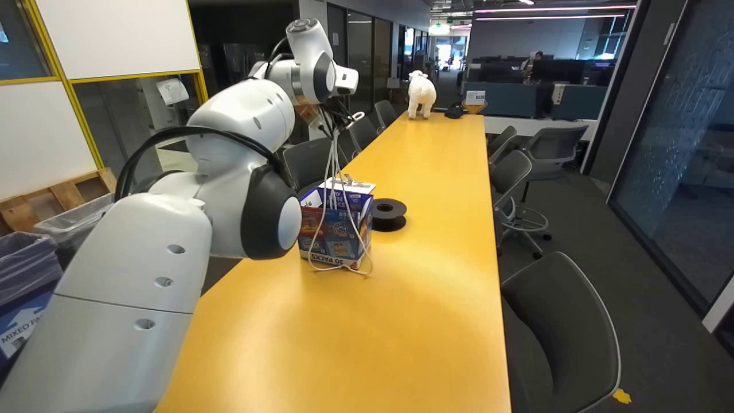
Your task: Put the two white ropes inside the blue box
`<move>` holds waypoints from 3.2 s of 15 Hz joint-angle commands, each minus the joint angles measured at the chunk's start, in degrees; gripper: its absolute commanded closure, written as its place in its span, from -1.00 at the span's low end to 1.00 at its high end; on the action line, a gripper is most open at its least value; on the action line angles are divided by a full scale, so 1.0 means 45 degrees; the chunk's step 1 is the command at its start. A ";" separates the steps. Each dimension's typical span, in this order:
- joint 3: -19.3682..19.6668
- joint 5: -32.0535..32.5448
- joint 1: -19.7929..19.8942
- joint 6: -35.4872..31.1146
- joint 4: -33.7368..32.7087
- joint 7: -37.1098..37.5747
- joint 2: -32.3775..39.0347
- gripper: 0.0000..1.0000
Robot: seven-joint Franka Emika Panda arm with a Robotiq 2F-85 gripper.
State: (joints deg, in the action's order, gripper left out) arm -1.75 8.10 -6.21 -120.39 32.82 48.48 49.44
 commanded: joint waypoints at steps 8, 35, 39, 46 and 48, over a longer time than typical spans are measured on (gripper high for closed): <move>-0.2555 -0.2760 0.1357 0.1309 -0.1029 -0.3357 0.2717 0.98; -0.2673 -0.2543 0.1952 0.3827 -0.1340 -0.3779 0.2771 -1.00; -0.1928 -0.3627 0.1878 0.5206 -0.1433 -0.4911 0.2208 -1.00; -0.1472 -0.3631 0.1665 0.7256 -0.1316 -0.7407 0.2081 -1.00; -0.1379 -0.3598 0.1606 0.7753 -0.1139 -0.7960 0.2171 -1.00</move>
State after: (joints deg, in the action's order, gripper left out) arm -9.32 -7.35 1.52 -88.49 25.65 16.68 60.28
